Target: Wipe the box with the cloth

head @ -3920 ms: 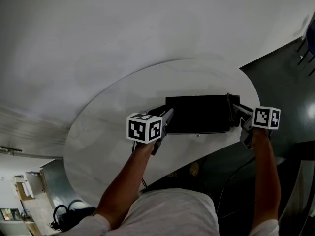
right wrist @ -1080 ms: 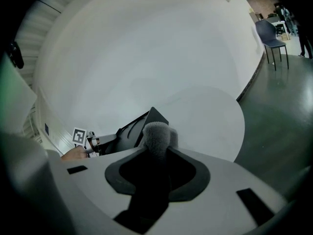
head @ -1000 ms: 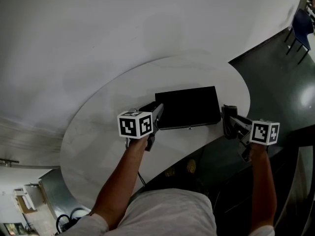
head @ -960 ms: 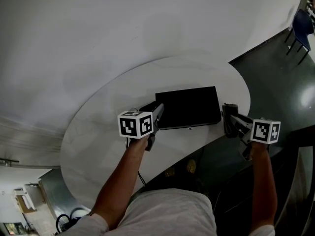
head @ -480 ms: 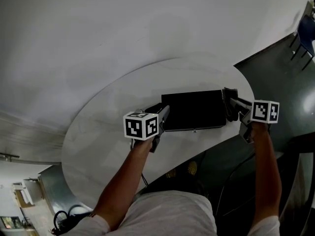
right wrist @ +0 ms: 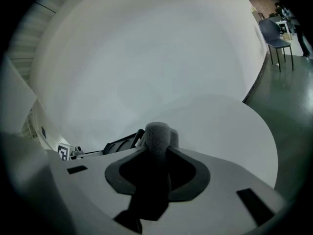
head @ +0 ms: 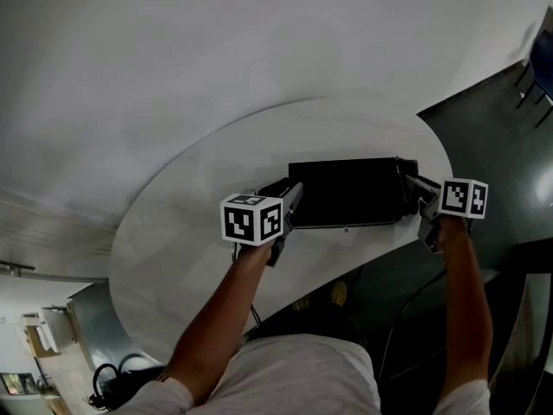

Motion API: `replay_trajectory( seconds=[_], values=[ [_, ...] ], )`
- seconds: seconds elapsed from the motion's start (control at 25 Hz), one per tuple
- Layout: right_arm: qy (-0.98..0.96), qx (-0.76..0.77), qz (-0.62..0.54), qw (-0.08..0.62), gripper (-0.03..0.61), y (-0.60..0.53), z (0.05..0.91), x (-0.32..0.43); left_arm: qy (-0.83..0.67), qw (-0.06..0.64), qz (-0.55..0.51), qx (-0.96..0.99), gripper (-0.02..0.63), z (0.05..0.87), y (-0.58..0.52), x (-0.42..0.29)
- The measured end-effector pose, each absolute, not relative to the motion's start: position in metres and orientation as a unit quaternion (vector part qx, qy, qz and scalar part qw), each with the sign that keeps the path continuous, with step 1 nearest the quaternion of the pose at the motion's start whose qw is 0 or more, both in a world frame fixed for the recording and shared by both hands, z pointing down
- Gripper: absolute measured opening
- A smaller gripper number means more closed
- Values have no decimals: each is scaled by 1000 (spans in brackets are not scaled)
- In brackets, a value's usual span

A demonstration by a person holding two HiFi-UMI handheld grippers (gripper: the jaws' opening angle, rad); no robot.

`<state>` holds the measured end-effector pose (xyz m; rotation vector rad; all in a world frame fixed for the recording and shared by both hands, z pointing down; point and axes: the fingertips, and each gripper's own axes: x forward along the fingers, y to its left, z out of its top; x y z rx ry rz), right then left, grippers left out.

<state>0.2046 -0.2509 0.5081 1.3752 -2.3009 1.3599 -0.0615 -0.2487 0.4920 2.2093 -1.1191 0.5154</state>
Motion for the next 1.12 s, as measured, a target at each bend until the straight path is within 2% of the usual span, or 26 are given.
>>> replay_trajectory(
  seconds=[0.84, 1.12],
  values=[
    [-746, 475, 458, 96, 100, -146, 522, 202, -417, 295, 193, 838, 138, 494, -249, -64],
    [-757, 503, 404, 104, 100, -135, 490, 212, -408, 260, 215, 848, 140, 488, -243, -64]
  ],
)
